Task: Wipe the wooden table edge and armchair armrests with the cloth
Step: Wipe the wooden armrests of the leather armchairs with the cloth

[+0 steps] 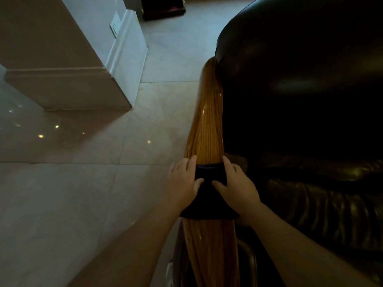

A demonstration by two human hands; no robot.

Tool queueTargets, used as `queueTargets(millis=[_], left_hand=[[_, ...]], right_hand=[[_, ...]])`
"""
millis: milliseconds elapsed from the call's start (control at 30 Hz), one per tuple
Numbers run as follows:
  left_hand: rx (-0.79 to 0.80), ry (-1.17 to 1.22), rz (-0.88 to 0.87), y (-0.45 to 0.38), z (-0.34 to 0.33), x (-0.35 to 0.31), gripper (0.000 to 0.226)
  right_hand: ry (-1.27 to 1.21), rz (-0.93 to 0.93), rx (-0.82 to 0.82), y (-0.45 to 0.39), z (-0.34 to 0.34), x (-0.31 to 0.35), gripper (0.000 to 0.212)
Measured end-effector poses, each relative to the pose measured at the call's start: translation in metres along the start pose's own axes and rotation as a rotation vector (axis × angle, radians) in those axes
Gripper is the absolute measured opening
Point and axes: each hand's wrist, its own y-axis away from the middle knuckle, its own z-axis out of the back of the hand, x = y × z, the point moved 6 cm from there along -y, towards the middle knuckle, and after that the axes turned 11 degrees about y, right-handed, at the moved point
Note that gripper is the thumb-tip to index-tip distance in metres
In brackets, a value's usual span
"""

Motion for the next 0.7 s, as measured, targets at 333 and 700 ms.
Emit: queueTargets(millis=[333, 700], left_hand=[[0.106, 0.084, 0.124, -0.002, 0.012, -0.009, 0.015], [0.207, -0.027, -0.075, 0.052, 0.070, -0.062, 0.023]], right_hand=[[0.110, 0.061, -0.064, 0.011, 0.029, 0.024, 0.006], [0.228, 0.133, 0.044, 0.078, 0.103, 0.033, 0.006]])
